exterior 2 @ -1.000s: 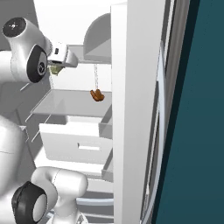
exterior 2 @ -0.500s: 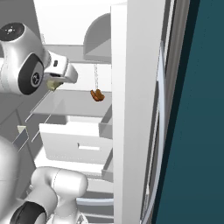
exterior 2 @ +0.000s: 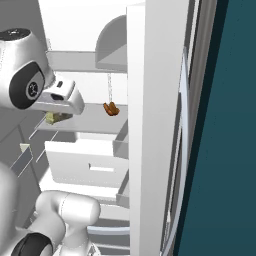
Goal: Retrieve the butter from the fridge and place it on a plate on the dining table. Then retrieve the butter knife by the fridge and place it near the plate.
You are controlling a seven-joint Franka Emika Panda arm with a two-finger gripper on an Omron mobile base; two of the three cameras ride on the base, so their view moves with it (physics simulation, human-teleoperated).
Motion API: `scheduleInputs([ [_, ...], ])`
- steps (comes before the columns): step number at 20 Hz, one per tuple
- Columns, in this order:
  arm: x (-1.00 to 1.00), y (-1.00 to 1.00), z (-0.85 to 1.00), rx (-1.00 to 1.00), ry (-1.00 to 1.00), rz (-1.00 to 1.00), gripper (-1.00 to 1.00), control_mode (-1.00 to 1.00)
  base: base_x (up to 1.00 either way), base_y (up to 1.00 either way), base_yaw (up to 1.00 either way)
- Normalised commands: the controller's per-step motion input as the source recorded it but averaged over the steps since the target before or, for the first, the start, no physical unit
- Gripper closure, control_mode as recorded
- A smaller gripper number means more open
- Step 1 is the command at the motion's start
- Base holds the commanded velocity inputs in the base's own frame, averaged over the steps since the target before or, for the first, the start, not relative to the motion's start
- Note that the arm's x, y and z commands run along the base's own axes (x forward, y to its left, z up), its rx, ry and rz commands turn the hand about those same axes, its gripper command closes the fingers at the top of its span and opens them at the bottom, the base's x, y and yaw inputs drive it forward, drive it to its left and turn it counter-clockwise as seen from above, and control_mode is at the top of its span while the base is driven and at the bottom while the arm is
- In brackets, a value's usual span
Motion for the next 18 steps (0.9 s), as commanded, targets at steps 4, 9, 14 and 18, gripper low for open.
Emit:
scheduleInputs([
  [4,-0.24,0.0,-0.62,-0.01,0.0,0.07,1.0,-1.0,0.0,0.0,0.0],
  [9,-0.17,0.0,-0.48,-0.06,-0.2,0.08,1.0,-1.0,0.0,0.0,0.0],
  [14,-0.17,-0.03,-0.31,-0.13,-0.25,0.03,1.0,-1.0,0.0,0.0,0.0],
  [18,-0.09,-0.02,-0.23,-0.02,-0.03,0.03,1.0,-1.0,0.0,0.0,0.0],
])
